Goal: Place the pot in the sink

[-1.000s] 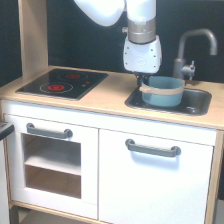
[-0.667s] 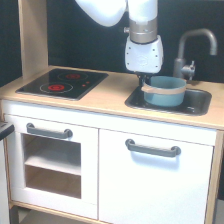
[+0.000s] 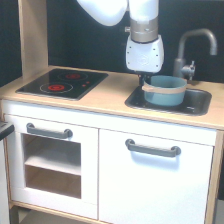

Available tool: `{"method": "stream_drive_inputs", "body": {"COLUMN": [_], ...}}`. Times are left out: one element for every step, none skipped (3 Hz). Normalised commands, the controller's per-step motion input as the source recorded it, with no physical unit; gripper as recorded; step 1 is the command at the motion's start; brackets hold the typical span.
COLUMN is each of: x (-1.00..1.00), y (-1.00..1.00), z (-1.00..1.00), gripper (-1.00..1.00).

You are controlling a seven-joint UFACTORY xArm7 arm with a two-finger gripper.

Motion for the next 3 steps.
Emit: {"method": "stream_drive_inputs", "body": {"x": [-0.02, -0.01, 0.00], "y": [0.15, 0.13, 0.12], "z": [-0.61, -0.61, -0.62], "gripper": [-0.55, -0.56, -0.62]}}
